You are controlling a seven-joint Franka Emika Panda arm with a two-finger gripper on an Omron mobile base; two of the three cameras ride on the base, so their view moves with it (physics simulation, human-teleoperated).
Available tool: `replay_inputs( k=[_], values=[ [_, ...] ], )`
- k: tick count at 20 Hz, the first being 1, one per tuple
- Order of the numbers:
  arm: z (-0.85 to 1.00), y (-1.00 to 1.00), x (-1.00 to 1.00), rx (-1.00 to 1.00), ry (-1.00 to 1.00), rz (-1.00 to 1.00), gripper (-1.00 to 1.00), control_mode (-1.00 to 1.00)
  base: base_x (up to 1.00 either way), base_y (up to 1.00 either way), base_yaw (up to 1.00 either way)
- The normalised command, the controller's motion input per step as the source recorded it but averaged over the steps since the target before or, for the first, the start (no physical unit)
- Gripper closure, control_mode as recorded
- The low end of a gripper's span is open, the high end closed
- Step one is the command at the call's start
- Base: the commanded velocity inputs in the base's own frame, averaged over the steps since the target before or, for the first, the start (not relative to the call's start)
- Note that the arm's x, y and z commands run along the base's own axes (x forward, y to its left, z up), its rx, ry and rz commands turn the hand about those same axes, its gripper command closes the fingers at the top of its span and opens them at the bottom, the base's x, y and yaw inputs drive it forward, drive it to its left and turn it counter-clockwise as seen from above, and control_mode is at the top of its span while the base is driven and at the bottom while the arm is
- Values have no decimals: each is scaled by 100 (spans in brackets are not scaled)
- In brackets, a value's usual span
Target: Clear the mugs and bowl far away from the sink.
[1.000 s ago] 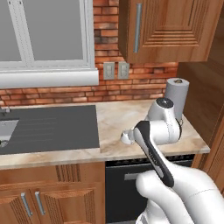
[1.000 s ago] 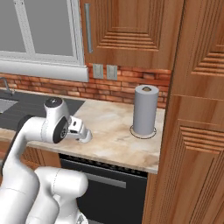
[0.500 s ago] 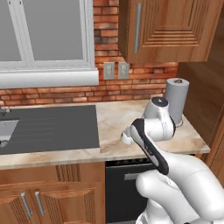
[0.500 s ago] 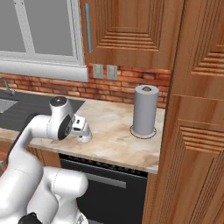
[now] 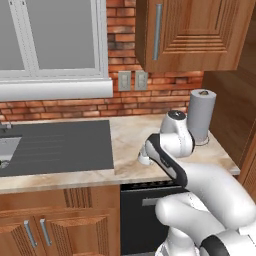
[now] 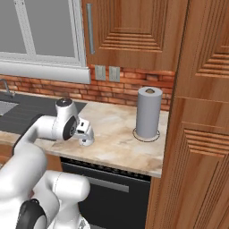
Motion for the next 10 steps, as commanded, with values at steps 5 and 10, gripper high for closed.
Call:
replay_inputs(
  k=[5,10],
  values=[
    [-9,4,17,0,0,0,-100,-100,0,0,0],
    [-20,8,3,0,2,0,-100,-100,0,0,0]
  ],
)
